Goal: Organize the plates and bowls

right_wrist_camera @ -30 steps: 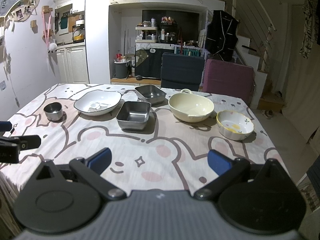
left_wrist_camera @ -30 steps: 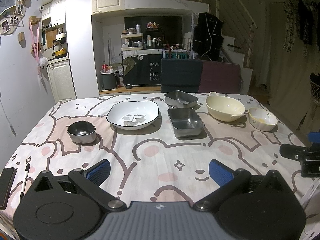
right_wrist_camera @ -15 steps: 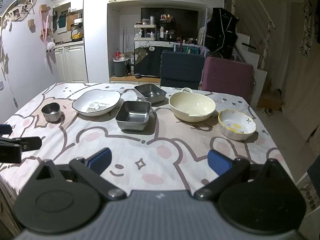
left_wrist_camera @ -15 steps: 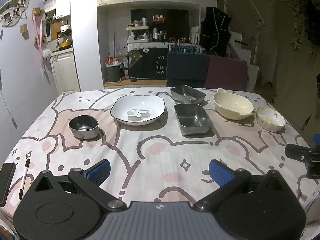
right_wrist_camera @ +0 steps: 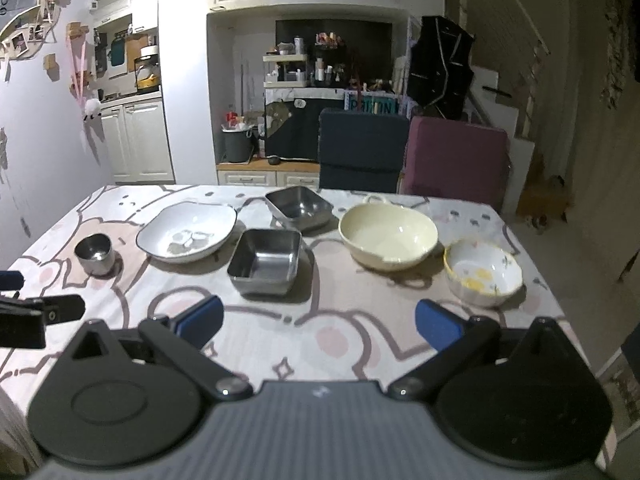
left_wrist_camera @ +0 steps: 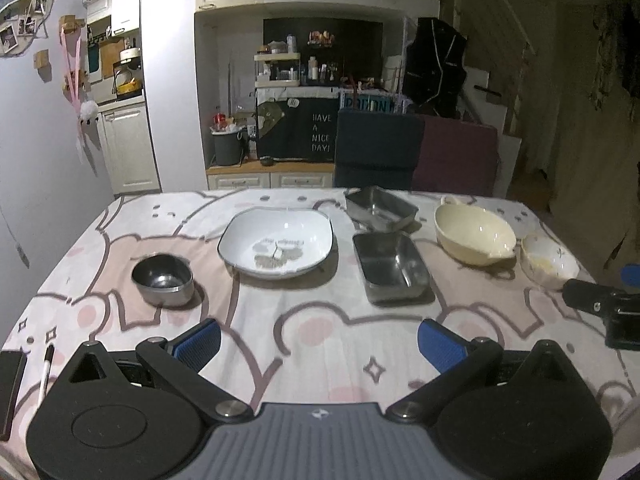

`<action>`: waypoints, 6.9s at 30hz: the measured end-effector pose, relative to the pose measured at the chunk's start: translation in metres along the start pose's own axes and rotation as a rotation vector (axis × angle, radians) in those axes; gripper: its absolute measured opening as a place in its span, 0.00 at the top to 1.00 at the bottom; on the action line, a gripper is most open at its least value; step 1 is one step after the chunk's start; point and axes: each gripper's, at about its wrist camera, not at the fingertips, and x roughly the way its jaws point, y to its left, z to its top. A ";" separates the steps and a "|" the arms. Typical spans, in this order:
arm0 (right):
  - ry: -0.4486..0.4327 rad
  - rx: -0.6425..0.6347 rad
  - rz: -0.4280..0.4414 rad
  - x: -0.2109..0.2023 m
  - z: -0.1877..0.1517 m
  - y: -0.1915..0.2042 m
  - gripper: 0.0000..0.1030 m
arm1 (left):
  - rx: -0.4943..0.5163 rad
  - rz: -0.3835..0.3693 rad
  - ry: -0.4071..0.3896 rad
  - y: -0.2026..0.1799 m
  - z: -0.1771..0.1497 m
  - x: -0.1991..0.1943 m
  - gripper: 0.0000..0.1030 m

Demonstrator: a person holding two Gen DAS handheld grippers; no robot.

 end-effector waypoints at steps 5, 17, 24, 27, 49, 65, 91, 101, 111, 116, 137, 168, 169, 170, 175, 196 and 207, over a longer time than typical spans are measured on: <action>-0.042 -0.042 0.010 0.005 0.015 0.003 0.00 | 0.029 0.015 -0.045 0.000 0.023 0.007 0.00; -0.163 -0.091 0.039 0.025 0.053 -0.001 0.00 | 0.110 0.059 -0.163 0.003 0.074 0.028 0.00; -0.199 -0.120 0.046 0.039 0.067 0.004 0.00 | 0.106 0.103 -0.180 0.017 0.099 0.056 0.00; -0.187 -0.120 0.064 0.048 0.073 0.005 0.00 | 0.100 0.113 -0.185 0.022 0.109 0.066 0.00; -0.002 0.110 0.241 0.147 0.100 0.026 0.00 | 0.010 0.041 0.056 0.116 0.137 0.215 0.00; 0.372 0.489 0.510 0.231 0.053 0.044 0.00 | -0.088 -0.012 0.252 0.170 0.138 0.305 0.00; 0.475 0.316 0.279 0.287 0.070 0.063 0.89 | -0.267 -0.163 0.355 0.189 0.122 0.354 0.25; 0.487 0.219 0.313 0.320 0.086 0.072 0.90 | -0.282 -0.136 0.440 0.198 0.113 0.368 0.57; 0.581 0.158 0.445 0.351 0.096 0.065 0.89 | -0.278 -0.143 0.512 0.196 0.097 0.374 0.78; 0.597 0.052 0.461 0.356 0.100 0.073 0.87 | -0.317 -0.147 0.497 0.201 0.095 0.372 0.81; 0.650 0.175 0.504 0.362 0.080 0.074 0.85 | -0.301 -0.174 0.493 0.204 0.096 0.374 0.82; 0.540 0.042 0.434 0.313 0.088 0.071 0.83 | -0.243 -0.159 0.444 0.186 0.098 0.329 0.84; 0.553 0.045 0.433 0.314 0.085 0.072 0.83 | -0.245 -0.159 0.451 0.186 0.095 0.331 0.84; 0.569 0.049 0.431 0.316 0.081 0.073 0.83 | -0.250 -0.160 0.457 0.187 0.093 0.334 0.84; 0.595 0.057 0.427 0.330 0.075 0.075 0.82 | -0.248 -0.152 0.479 0.189 0.088 0.348 0.84; 0.691 0.051 0.450 0.359 0.080 0.067 0.83 | -0.249 -0.181 0.524 0.199 0.094 0.361 0.86; 0.622 -0.035 0.406 0.343 0.083 0.081 0.81 | -0.237 -0.164 0.471 0.196 0.091 0.352 0.86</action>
